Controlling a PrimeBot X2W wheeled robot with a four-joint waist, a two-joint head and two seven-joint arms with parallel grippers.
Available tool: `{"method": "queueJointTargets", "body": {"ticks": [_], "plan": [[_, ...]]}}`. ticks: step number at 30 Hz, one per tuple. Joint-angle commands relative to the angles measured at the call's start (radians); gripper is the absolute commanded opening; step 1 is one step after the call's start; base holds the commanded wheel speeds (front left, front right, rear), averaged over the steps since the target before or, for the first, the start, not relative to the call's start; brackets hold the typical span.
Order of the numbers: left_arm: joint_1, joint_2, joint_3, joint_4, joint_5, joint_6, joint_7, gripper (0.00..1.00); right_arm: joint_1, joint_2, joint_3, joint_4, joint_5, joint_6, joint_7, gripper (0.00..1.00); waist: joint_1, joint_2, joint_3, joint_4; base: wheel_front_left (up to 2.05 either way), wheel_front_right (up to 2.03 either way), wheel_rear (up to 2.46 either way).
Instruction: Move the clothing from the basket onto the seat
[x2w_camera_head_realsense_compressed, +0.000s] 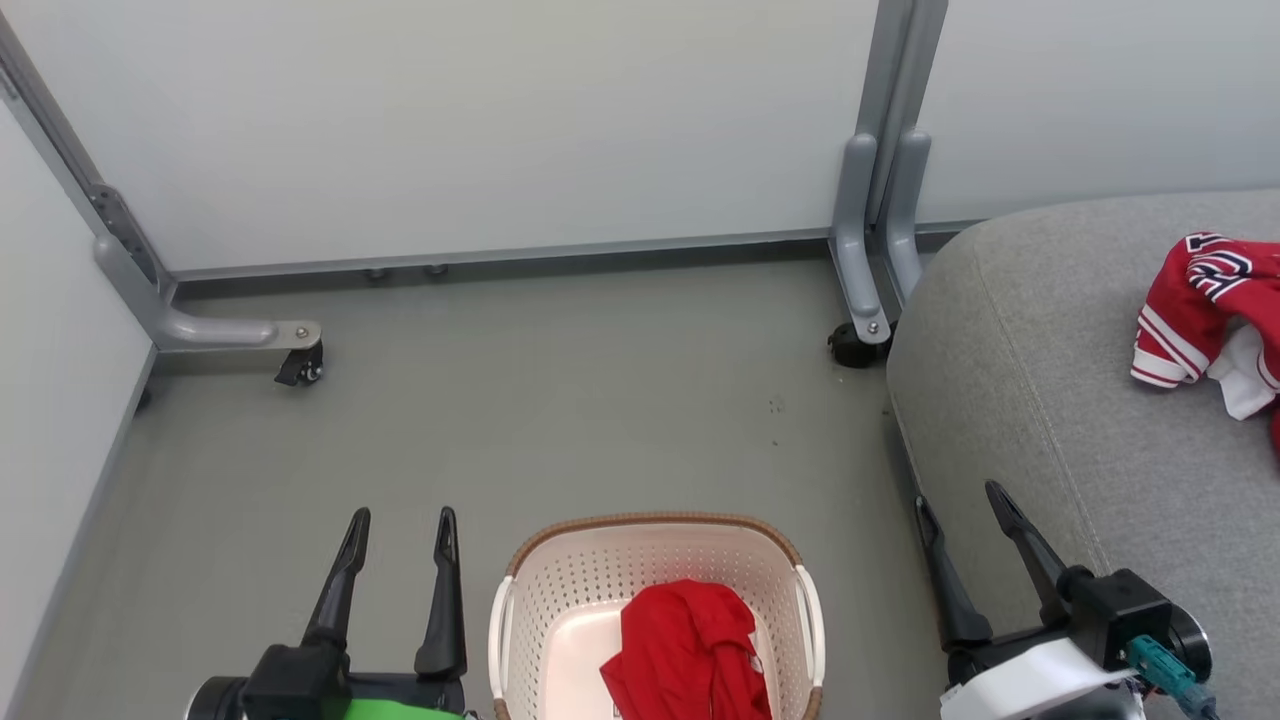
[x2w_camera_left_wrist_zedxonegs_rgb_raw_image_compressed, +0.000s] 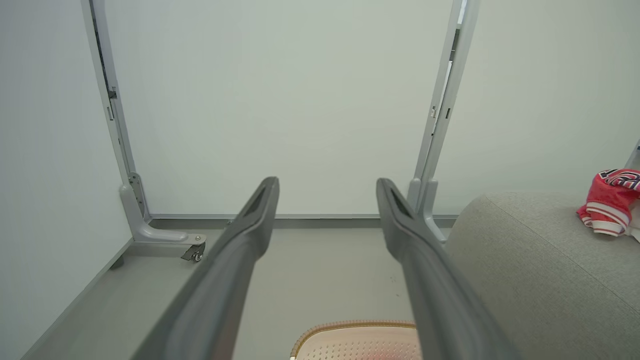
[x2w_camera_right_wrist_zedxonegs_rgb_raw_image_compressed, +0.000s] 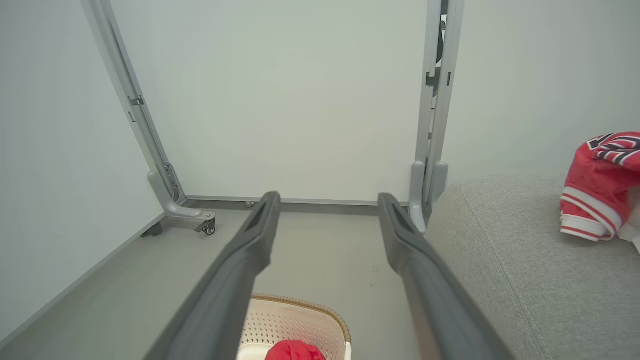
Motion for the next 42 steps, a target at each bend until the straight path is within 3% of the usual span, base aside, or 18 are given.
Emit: {"method": "queueJointTargets", "body": {"ticks": [1, 10, 42], "plan": [[0.028, 0.002, 0.009, -0.007, 0.002, 0.007, -0.001, 1.0, 0.021, 0.005, -0.011, -0.005, -0.005, -0.001, -0.003, 1.0, 0.0001, 0.0, -0.031, 0.005, 0.0, 0.0, 0.0], [0.101, 0.002, 0.009, -0.007, 0.059, 0.005, -0.001, 1.0, 0.047, 0.019, -0.016, 0.003, -0.009, -0.001, -0.003, 1.0, 0.0001, 0.0, -0.031, -0.02, 0.0, 0.0, 0.0], [0.069, 0.002, 0.005, 0.014, 0.117, -0.006, -0.001, 1.0, 0.04, 0.042, -0.004, -0.002, -0.016, -0.001, -0.003, 1.0, 0.0001, 0.0, -0.022, -0.032, 0.0, 0.0, 0.0]]}}
